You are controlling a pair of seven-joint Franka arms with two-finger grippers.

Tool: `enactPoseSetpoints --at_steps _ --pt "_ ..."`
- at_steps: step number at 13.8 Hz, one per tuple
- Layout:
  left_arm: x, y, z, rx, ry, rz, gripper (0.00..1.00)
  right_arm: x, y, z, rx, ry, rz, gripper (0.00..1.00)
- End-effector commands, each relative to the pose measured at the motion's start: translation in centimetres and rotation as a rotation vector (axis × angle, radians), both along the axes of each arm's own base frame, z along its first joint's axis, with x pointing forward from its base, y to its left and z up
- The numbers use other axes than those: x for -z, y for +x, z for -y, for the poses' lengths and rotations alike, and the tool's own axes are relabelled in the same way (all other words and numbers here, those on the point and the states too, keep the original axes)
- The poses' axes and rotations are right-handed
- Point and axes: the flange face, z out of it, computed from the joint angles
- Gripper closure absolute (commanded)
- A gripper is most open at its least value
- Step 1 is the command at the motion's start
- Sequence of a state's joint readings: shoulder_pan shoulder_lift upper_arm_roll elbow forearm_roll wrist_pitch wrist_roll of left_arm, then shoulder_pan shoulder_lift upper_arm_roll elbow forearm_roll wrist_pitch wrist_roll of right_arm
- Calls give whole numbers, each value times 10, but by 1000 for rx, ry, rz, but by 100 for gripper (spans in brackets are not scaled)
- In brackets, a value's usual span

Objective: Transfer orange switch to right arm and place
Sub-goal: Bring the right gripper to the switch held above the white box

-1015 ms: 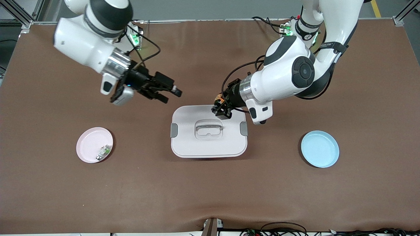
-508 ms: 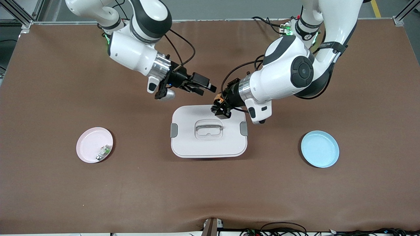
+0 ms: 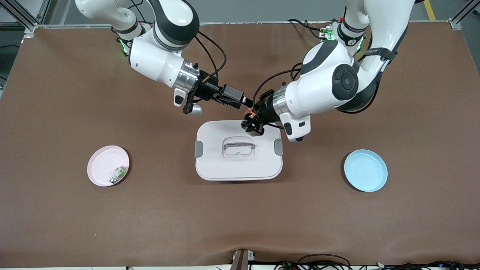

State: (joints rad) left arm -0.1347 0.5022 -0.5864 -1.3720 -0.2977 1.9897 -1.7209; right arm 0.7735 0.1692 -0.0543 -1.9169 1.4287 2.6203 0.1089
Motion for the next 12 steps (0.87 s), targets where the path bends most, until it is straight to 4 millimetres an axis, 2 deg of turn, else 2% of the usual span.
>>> enactPoseSetpoints --at_steps 1,3,6,9,12 --pt "-7 0 3 -4 -10 -17 97 -8 13 13 48 34 -5 0" --pt "-7 0 3 -4 -9 -14 97 -15 18 14 51 42 11 0" --pt "-6 0 3 -6 -10 -20 97 -18 24 -1 35 43 35 0" --pt "-7 -1 4 -21 -8 -31 97 -16 33 -14 14 31 64 0" --pt "-5 -1 4 -23 -4 -40 97 -11 37 -15 -33 -5 117 0"
